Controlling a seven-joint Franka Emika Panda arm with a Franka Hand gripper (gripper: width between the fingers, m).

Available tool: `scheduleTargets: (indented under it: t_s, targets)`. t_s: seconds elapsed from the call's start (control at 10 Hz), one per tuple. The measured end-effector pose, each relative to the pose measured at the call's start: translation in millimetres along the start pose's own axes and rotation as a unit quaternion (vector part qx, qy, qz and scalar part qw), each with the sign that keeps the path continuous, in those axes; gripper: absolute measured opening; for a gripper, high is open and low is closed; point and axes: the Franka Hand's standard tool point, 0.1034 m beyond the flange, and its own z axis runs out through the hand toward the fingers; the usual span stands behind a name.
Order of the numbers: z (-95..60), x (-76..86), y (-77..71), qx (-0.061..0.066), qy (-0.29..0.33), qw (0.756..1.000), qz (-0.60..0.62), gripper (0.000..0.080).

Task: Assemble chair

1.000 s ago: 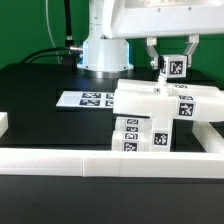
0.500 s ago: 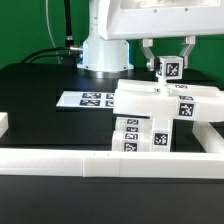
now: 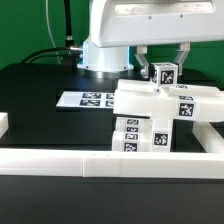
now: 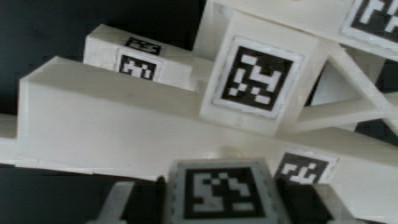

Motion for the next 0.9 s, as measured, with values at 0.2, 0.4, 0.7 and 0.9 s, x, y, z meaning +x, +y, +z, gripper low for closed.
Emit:
scheduleTargets:
  t_s: [0.2,0.4,0.7,0.9]
  targets:
    - [0.5,0.2,-3.7,0.001,-0.001,1.000,0.005,0.0285]
    - [1.6,-1.1,-5.4,0.001,-0.002,1.000,0.018,0.0285]
    - [3.9,-5.1,-7.7,0.002,-0.006,0.999,0.043,0.0285]
    - [8.2,-6.7,-8.8,0.000,-0.005,0.999,0.046,0.0285]
